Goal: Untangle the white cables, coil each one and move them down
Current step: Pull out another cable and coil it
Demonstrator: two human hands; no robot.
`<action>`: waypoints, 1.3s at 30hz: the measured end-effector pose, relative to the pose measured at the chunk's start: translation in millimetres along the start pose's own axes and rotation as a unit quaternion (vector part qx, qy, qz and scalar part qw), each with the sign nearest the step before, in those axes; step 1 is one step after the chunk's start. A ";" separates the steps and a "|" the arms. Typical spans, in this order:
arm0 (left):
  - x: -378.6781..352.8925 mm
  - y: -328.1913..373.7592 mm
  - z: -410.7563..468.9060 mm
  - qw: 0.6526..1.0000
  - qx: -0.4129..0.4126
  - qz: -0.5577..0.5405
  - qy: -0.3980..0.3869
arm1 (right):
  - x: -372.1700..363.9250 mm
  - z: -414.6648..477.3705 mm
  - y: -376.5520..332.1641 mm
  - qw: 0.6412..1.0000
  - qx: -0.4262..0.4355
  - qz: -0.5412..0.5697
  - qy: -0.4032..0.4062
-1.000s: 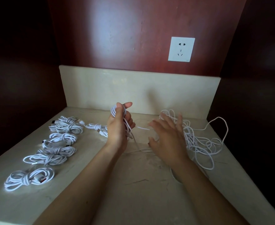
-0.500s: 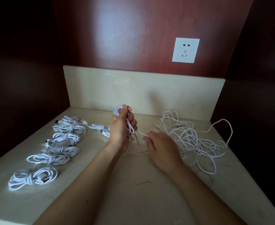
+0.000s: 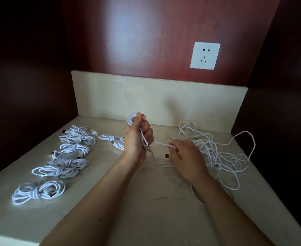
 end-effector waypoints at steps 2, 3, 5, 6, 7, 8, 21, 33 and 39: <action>4.3 4.7 2.5 1.000 -0.013 0.017 0.011 | 1.1 -2.9 -2.4 1.000 0.009 0.018 -0.003; 6.7 7.1 3.6 0.999 -0.019 0.025 0.021 | 1.2 -4.1 -3.9 1.000 0.011 0.019 -0.004; 11.3 9.2 5.1 0.998 -0.025 0.037 0.046 | 1.5 -5.2 -6.8 1.000 0.013 0.007 0.002; 13.0 9.4 5.5 0.997 -0.027 0.041 0.057 | 1.6 -4.9 -7.9 1.000 0.012 -0.001 0.006; 13.9 9.5 5.9 0.997 -0.027 0.041 0.064 | 1.6 -4.0 -9.1 1.000 0.009 -0.009 0.008; 15.0 9.4 7.3 0.997 -0.028 0.035 0.068 | 1.3 -3.5 -10.1 1.000 0.006 -0.015 0.007; 24.3 17.9 13.6 0.990 -0.033 0.012 0.133 | 7.6 -4.2 -2.5 0.996 0.067 0.057 0.023; 21.6 -6.0 7.6 0.868 0.026 0.492 -0.058 | 18.6 -8.2 -23.5 0.983 0.130 0.079 0.102; 12.2 -21.1 -5.6 0.847 0.184 0.457 -0.198 | 24.9 -7.1 -19.4 0.976 0.117 0.108 0.146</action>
Point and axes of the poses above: each hand's wrist, its own z-axis towards the middle knuckle, its own x-axis out of the back of the hand, y = z × x, the point moved 4 cm from there along z, towards the middle knuckle, and after that the axes turned 7 degrees about -x, right-handed, at the moved point
